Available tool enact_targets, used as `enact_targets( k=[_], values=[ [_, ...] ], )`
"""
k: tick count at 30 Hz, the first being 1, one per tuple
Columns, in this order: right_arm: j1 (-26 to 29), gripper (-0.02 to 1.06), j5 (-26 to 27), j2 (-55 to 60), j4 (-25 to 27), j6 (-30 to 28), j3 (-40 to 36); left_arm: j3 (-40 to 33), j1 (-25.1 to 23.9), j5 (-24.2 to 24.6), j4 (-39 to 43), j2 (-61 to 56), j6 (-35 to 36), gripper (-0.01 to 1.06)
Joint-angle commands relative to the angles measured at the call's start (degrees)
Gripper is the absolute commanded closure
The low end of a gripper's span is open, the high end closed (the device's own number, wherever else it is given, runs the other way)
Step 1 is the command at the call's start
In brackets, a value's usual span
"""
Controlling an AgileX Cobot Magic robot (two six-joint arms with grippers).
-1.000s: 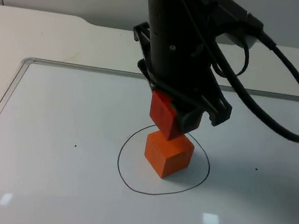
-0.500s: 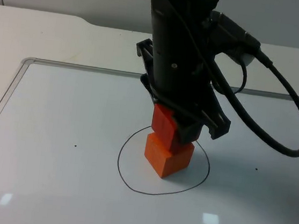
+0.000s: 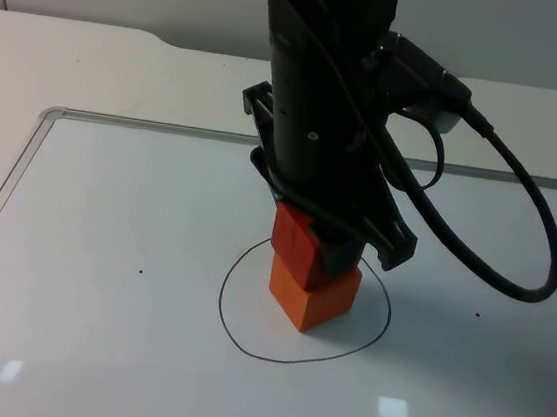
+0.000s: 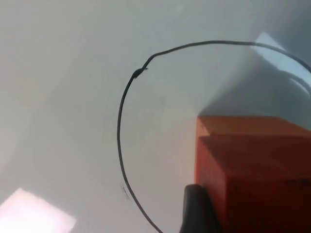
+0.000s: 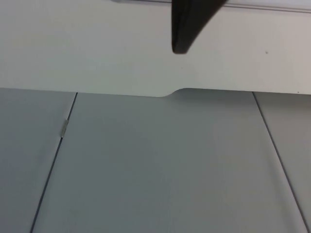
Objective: Pick up one cube with the left hand and another cube with the right hand. First place the cube in the right hand at the target position, then stack the cube in the left hand on top.
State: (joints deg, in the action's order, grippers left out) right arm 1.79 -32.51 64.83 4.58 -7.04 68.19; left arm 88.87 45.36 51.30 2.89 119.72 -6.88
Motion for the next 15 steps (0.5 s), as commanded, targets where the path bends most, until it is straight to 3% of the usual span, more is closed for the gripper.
enact_targets(
  k=[1,15],
  values=[
    [-0.3,-0.01,0.8,0.0,-0.2,0.1,-0.3,-0.5,0.4,0.4,-0.7,-0.6,0.5,1.02],
    [-0.3,-0.01,0.9,0.0,-0.2,0.1,-0.3,-0.4,0.4,-0.3,-2.3,-0.7,0.2,1.02]
  ],
)
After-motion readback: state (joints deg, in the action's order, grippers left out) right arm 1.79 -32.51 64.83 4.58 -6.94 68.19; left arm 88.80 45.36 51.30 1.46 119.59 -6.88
